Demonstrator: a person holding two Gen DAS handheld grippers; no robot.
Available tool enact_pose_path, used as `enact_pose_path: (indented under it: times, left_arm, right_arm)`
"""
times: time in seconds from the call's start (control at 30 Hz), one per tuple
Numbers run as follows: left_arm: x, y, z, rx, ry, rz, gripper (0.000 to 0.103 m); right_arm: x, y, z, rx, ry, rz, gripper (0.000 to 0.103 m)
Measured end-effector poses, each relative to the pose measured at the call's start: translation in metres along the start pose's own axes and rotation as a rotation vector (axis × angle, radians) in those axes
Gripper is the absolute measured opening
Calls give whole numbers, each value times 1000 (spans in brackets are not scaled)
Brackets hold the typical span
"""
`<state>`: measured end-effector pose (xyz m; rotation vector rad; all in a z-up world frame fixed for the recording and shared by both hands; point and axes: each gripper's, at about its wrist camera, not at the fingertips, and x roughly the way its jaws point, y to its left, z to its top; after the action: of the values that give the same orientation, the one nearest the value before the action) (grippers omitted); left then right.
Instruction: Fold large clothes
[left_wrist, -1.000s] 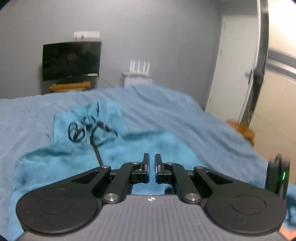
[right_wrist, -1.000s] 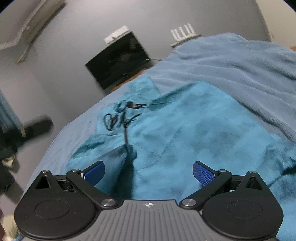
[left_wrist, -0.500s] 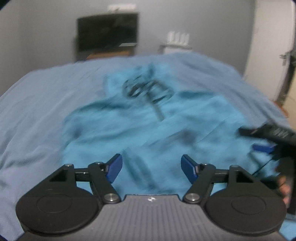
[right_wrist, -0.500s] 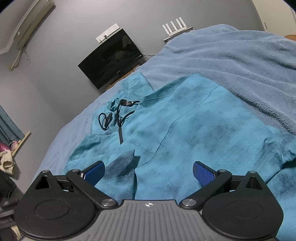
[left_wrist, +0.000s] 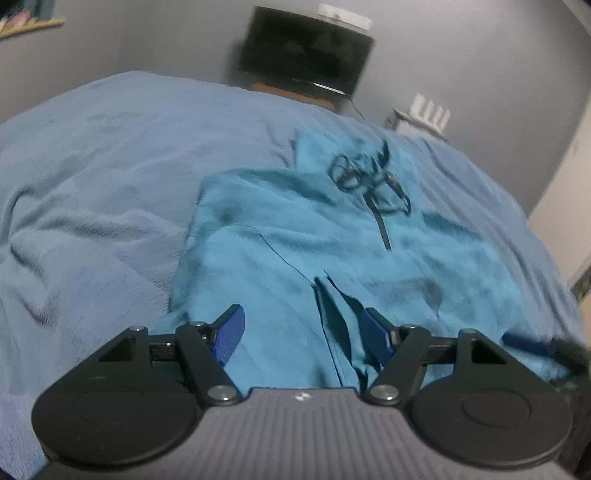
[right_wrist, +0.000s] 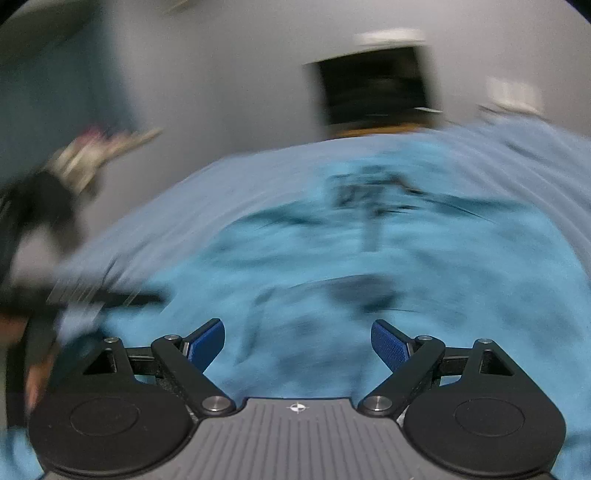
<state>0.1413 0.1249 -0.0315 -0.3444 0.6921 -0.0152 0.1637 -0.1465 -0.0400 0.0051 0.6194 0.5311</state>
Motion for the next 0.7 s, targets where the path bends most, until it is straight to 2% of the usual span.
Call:
enact_pose_path:
  times: [0.13, 0.27, 0.33, 0.43, 0.6, 0.7]
  left_arm:
    - [-1, 11, 1, -62, 2, -24, 69]
    - [1, 13, 1, -70, 8, -31, 69]
    - [2, 12, 1, -65, 13, -30, 69]
    - [2, 11, 1, -64, 15, -29, 69]
    - [3, 11, 1, -63, 15, -28, 69]
    - [5, 10, 0, -58, 20, -23, 69]
  right_arm:
    - [20, 43, -6, -244, 133, 78, 80]
    - [35, 70, -22, -414, 233, 66, 67]
    - [37, 73, -24, -427, 243, 55, 64]
    - [35, 68, -23, -396, 238, 38, 52]
    - [18, 61, -17, -339, 179, 54, 52]
    - [30, 64, -21, -379, 234, 4, 52]
